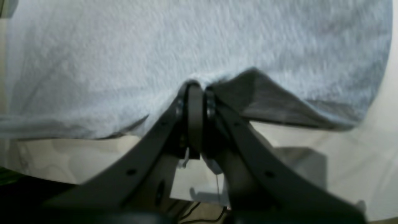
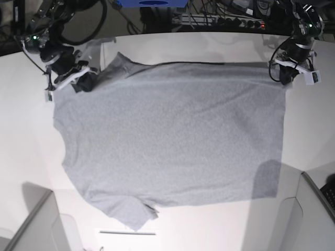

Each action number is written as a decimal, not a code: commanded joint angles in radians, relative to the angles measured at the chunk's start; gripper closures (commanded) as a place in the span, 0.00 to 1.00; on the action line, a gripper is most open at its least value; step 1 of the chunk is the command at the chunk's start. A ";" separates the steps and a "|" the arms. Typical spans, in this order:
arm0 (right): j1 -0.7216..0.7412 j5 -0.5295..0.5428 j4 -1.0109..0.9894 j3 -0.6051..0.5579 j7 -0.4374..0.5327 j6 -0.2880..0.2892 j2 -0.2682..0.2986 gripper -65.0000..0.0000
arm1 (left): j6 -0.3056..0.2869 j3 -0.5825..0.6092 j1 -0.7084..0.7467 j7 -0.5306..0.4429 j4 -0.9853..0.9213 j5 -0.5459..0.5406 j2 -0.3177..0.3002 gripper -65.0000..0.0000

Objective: Fold the T-shirt properly
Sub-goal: 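Lift the shoulder edge with both grippers, raising the shirt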

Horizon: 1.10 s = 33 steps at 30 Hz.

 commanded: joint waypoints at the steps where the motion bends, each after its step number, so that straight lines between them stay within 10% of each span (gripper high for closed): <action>1: 0.017 0.014 0.018 0.005 0.004 0.006 0.005 1.00 | -0.001 -0.006 0.006 -0.020 0.017 -0.004 -0.008 1.00; 33: 0.248 0.006 -0.005 -0.001 -0.116 -0.001 0.019 1.00 | 0.000 0.055 -0.071 -0.019 0.094 0.003 -0.014 1.00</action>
